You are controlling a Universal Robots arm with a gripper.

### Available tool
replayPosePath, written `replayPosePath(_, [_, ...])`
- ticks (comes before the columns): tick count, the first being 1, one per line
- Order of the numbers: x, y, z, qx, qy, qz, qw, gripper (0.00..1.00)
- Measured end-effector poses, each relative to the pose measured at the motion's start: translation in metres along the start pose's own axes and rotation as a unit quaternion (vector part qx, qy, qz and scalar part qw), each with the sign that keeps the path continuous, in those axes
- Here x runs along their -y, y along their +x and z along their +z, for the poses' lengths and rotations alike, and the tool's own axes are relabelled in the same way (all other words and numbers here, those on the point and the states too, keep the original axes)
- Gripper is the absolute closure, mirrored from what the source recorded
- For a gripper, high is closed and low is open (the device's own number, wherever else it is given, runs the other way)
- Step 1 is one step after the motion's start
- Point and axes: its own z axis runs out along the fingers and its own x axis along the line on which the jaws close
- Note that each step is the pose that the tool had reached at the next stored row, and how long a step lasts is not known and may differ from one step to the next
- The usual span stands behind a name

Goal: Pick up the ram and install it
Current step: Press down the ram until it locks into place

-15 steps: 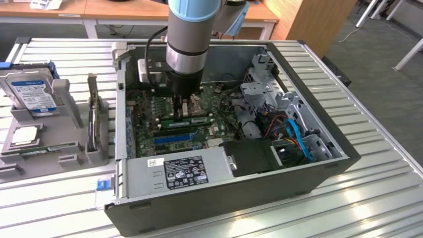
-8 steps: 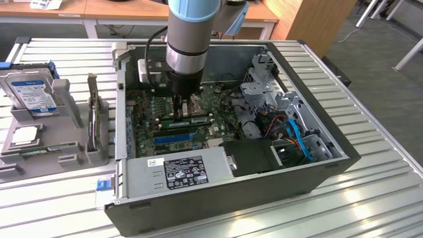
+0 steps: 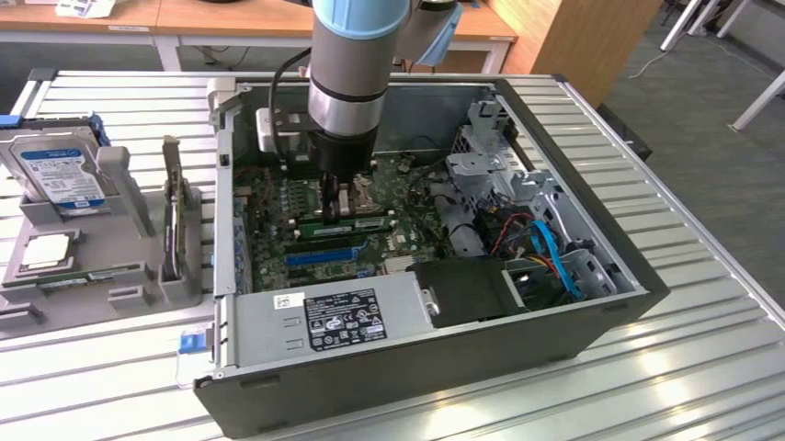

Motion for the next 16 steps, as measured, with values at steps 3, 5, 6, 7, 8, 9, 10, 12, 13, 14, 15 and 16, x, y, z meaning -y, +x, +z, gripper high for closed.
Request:
replayPosePath(3, [-0.0003, 0.000, -0.0062, -0.0003, -0.0001, 0.000, 1.0000, 0.90])
replayPosePath(5, [-0.0005, 0.000, -0.0108, -0.0004, -0.0002, 0.000, 1.0000, 0.90])
replayPosePath(6, [-0.0006, -0.001, -0.0131, -0.0005, -0.0002, 0.000, 1.0000, 0.90])
replayPosePath(7, [-0.0007, -0.001, -0.0157, -0.0004, -0.0002, 0.000, 1.0000, 0.90])
replayPosePath(8, [-0.0008, -0.001, -0.0184, -0.0004, -0.0001, 0.000, 1.0000, 0.90])
replayPosePath(9, [-0.0009, -0.001, -0.0212, -0.0005, -0.0002, 0.000, 1.0000, 0.90])
replayPosePath(10, [-0.0010, -0.001, -0.0241, -0.0005, -0.0002, 0.000, 1.0000, 0.90])
replayPosePath(12, [-0.0013, -0.001, -0.0311, -0.0006, -0.0002, 0.000, 1.0000, 0.90])
replayPosePath(13, [-0.0014, -0.002, -0.0344, -0.0005, -0.0001, 0.000, 1.0000, 0.90])
replayPosePath(14, [-0.0016, -0.002, -0.0376, -0.0005, -0.0002, 0.000, 1.0000, 0.90])
replayPosePath(15, [-0.0017, -0.002, -0.0410, -0.0006, -0.0002, 0.000, 1.0000, 0.90])
replayPosePath(16, [-0.0019, -0.002, -0.0445, -0.0006, -0.0002, 0.000, 1.0000, 0.90])
